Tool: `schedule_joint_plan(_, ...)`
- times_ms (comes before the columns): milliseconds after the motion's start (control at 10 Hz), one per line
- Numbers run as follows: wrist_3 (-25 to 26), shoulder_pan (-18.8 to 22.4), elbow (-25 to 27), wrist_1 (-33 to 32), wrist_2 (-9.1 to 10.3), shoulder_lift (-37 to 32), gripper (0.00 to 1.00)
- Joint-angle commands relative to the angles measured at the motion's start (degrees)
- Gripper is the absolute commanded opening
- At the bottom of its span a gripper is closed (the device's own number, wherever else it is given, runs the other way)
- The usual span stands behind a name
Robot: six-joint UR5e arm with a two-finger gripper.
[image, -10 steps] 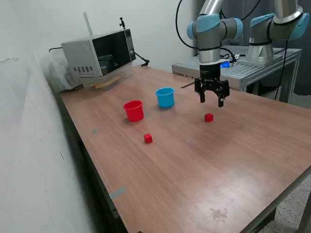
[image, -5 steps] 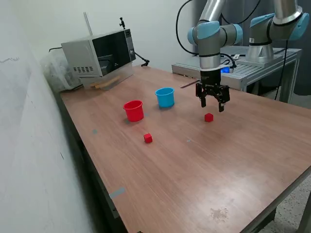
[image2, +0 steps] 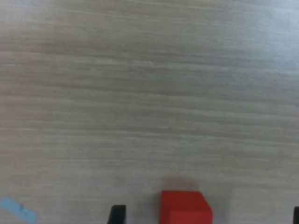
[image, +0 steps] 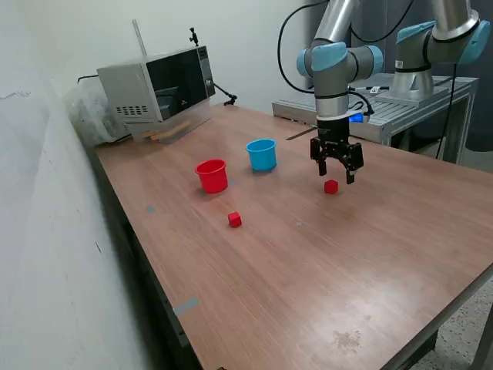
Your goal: Place red objects in the red bin, and blue objects in the blue bin.
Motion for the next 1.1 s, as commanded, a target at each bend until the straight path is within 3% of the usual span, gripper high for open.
schedule_joint_plan(0, 0.1, 0.0, -0.6, -0.1, 0.0, 1.6, 1.0)
schedule_joint_plan(600, 0.1, -0.1, -2.3, -0.1, 0.0, 2.8, 1.0)
schedule_joint_plan(700, 0.1, -0.1, -2.4, -0.1, 0.0, 2.8, 0.0)
schedule_joint_plan(1000, 0.1, -0.7, -2.5, 0.0, -0.09, 2.8, 0.0)
